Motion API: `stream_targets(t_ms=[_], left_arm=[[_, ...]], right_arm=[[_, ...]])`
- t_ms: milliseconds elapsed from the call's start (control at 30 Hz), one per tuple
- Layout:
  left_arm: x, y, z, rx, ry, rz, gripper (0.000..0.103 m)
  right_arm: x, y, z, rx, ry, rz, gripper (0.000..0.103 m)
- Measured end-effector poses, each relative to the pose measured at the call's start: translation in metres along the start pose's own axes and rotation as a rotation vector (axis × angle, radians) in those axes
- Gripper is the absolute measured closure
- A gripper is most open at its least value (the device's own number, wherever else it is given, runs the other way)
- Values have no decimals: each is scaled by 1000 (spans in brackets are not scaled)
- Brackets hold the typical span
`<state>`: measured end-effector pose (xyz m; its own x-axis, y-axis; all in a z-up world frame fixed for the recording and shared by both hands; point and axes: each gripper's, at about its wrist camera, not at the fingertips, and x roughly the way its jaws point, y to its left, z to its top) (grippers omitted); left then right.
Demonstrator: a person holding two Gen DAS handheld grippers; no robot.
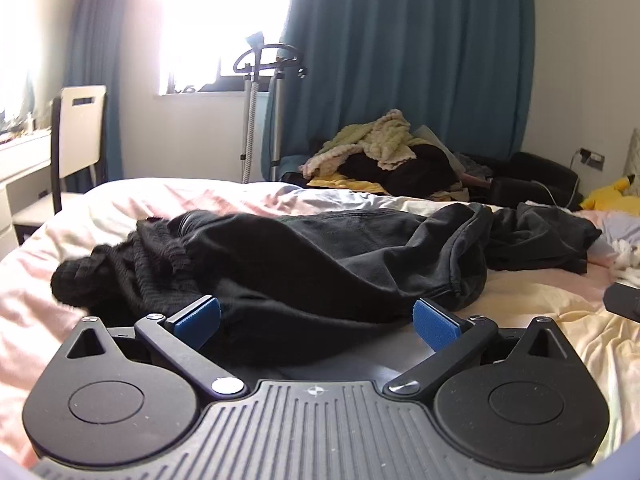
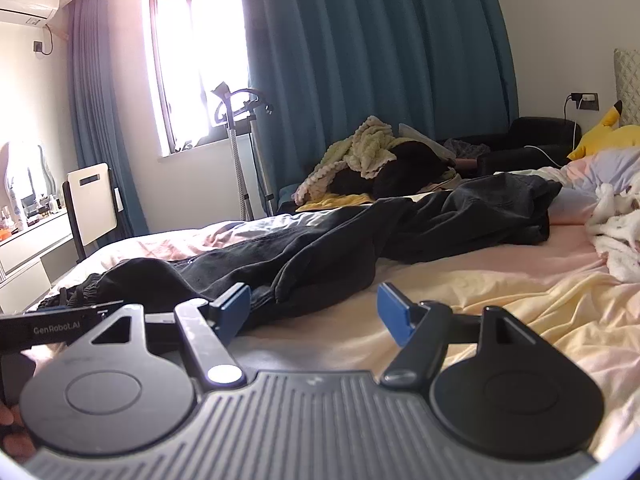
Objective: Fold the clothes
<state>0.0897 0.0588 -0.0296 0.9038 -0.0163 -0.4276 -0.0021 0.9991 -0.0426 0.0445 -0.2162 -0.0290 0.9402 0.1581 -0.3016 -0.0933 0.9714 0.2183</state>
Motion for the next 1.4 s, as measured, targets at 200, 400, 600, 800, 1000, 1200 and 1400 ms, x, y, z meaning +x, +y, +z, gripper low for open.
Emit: stream_targets(t_ms=[200, 400, 600, 800, 1000, 1200, 1400], left_arm=[[15, 29, 34, -29, 59, 20, 0], [50, 103, 87, -158, 112, 71, 1], [113, 193, 113, -522, 282, 62, 2], [172, 233, 107, -660, 397, 78, 19], [207, 240, 94, -745, 533, -14, 43], [233, 228, 84, -762, 530, -2, 62], [184, 202, 124, -691, 351, -31, 90]], right_arm=[[8, -3, -7, 23, 25, 1, 31], [25, -11, -11, 26, 20, 1, 29], [43, -26, -13, 120, 50, -15, 26], [60, -30, -18, 145, 78, -18, 18], [80, -32, -28, 157, 135, -18, 18], [97, -21, -45, 124, 213, 39, 18], [94, -7, -44, 64, 170, 70, 18]])
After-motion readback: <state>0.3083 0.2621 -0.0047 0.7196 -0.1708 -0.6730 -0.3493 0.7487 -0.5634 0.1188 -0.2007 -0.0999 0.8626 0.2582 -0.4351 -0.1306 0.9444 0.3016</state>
